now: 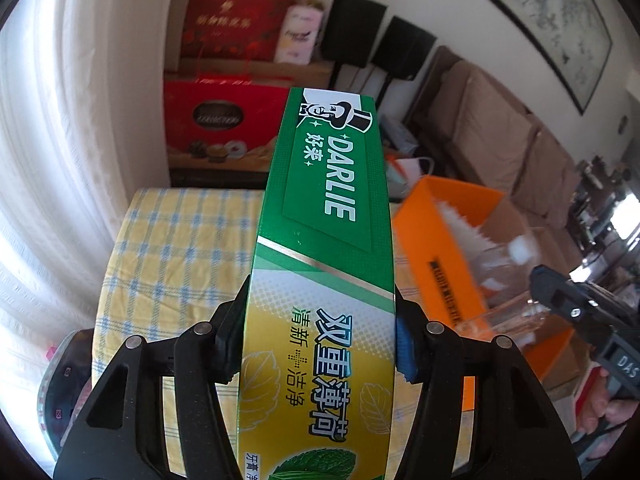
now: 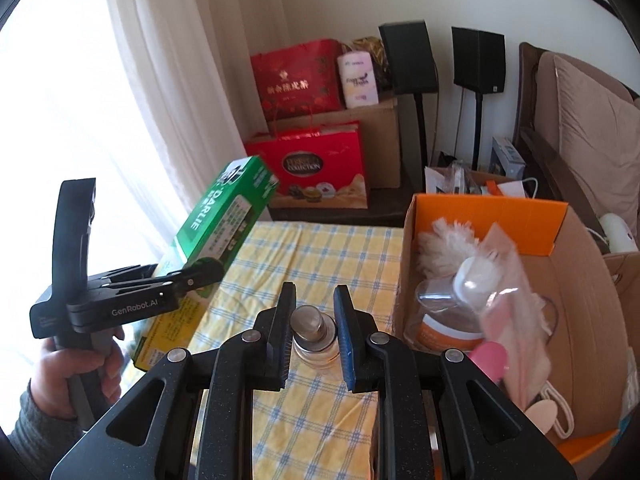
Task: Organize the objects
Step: 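Lift the toothpaste box and glass bottle and carry them over the cardboard box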
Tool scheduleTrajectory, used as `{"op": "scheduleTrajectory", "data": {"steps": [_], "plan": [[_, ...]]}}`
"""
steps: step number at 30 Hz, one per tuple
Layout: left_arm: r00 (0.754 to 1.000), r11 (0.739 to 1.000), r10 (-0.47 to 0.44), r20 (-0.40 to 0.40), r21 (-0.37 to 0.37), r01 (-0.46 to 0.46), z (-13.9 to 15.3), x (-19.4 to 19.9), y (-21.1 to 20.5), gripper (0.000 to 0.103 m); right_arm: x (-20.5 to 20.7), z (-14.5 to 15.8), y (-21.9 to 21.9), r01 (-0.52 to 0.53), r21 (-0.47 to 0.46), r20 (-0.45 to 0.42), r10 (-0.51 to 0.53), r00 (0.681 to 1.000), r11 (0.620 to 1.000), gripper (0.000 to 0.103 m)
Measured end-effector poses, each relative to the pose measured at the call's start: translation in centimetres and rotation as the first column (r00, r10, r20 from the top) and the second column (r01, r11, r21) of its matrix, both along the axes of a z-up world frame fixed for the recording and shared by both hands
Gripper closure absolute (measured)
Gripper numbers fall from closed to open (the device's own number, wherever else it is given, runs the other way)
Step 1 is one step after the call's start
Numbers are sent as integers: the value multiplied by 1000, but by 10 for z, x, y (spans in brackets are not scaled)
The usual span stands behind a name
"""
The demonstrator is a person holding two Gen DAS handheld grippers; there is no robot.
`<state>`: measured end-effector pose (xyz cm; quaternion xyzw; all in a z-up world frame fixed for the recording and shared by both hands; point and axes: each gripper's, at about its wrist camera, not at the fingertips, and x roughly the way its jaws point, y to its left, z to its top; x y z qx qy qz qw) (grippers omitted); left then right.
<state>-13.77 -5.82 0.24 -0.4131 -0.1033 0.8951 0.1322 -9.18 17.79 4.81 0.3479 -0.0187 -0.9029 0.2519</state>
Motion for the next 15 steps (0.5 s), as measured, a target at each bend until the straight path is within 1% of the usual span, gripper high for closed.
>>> {"op": "scheduleTrajectory", "data": {"steps": [3,6,15], "plan": [[999,999,-45,-27,18,46,22,7,19,48,8,13,12,6,-3,-15,-6,1000,1000,84],[995,996,-87,-42,29,89,37,9,43,48,17,25,27,20,-1,-29,-20,999,1000,84],[977,978,-198,-76,49,202,68,7,117,48,37,52,74,83,31,-54,-81,995,996,84]]}}
